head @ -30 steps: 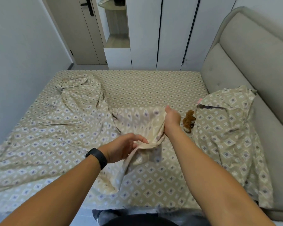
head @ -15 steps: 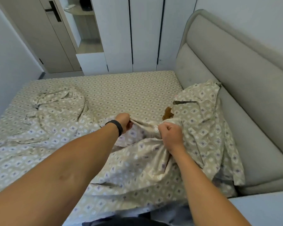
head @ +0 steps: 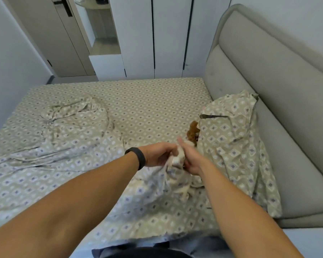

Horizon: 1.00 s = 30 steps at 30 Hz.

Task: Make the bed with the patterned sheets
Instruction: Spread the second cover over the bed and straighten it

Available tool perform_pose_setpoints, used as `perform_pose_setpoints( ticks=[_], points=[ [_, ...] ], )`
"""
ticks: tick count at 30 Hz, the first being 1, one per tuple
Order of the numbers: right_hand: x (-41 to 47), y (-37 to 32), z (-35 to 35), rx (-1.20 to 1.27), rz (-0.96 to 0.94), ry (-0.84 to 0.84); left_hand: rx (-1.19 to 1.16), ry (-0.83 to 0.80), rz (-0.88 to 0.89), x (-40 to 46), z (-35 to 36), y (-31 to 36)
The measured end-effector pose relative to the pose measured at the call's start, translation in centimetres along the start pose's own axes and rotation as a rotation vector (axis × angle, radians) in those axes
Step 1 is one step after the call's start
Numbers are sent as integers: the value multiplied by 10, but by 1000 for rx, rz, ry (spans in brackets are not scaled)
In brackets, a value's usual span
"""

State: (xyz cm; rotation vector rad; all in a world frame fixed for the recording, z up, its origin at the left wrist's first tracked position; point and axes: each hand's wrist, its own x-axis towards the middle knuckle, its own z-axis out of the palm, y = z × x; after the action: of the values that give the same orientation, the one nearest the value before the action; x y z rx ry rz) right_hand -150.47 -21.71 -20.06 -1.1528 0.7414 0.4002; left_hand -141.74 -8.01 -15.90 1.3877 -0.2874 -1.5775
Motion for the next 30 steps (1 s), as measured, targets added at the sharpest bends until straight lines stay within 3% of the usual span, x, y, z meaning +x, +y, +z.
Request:
perform_pose_setpoints(
  ticks=[1,3,7,9,13,16,18,20,23,27,30],
  points=[
    [4,3,9,-43,11,-43,41,-6,-57,-2,-10,-11],
    [11,16,20,-164,-5,43,108,89,-158,-5,-30,-34],
    [15,40,29,-125,-64,39,-86,584,-174,-1,-65,-55],
    [13,46,26,-181,-180,15,-134,631,-223,8,-72,-55],
    [1,45,17,-223,-324,-31,45,635,-387,31,-74,-59],
    [-8,47,-2,-272,-330,115,-11,751,-259,48,-74,-52],
    [-16,49,-22,-197,-279,328,-37,813,-114,57,-69,-34],
    [-18,55,-41,-162,-196,583,34,816,-12,62,-59,-5],
    [-17,65,-50,-139,-152,867,5,688,183,62,-38,47],
    [-11,81,-38,-92,-130,1018,-152,482,401,55,-34,97],
    [-10,93,-29,-81,-99,987,184,485,306,49,-37,89]
  ],
)
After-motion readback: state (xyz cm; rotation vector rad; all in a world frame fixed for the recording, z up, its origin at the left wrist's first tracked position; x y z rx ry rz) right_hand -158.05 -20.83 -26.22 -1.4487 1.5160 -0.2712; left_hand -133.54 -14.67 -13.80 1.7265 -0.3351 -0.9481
